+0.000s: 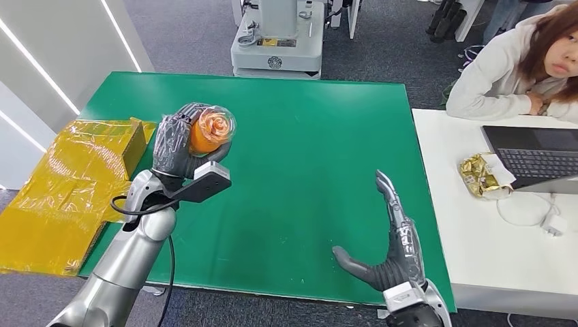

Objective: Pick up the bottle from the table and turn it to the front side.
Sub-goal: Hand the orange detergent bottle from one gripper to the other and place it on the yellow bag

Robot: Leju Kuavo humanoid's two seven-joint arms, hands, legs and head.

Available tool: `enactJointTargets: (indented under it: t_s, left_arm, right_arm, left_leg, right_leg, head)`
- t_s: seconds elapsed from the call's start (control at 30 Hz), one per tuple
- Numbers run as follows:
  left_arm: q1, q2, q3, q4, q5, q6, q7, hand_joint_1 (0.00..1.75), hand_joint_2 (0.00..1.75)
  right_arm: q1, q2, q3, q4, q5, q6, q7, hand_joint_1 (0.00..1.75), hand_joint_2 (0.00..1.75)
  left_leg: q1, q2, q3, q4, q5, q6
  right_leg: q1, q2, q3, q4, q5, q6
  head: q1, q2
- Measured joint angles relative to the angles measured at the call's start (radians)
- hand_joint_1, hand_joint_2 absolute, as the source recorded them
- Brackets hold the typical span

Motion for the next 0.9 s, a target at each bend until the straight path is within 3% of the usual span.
enactJointTargets:
  t_s: [0.27,0.47,0.9]
  left_arm:
    - [0.008,0.029,0.005,-0.016,-0.131,0.028,0.035,1.75,1.75]
    - [0.023,0.066,0.0,-0.008,-0.486,0.108,0.156,1.75,1.75]
    - [0.072,0.079,-0.002,0.004,-0.759,0.094,0.265,1.75,1.75]
  right_arm:
    - [0.037,0.0,-0.042,-0.035,0.011,0.012,-0.008,0.0,1.75]
    - [0.05,0.0,-0.057,-0.042,0.01,0.007,-0.023,0.0,1.75]
    - [0.089,0.0,-0.081,-0.076,0.027,-0.004,-0.015,0.0,1.75]
  left_leg:
    - [0.0,0.0,0.0,0.0,0.0,0.0]
    - [0.0,0.0,0.0,0.0,0.0,0.0]
    - [0.0,0.0,0.0,0.0,0.0,0.0]
  right_leg:
    - [0.0,0.0,0.0,0.0,0.0,0.0]
    - [0.0,0.001,0.0,0.0,0.0,0.0]
    - [0.0,0.0,0.0,0.0,0.0,0.0]
  head:
    - [0.0,0.0]
    - [0.0,0.0]
    - [0.0,0.0]
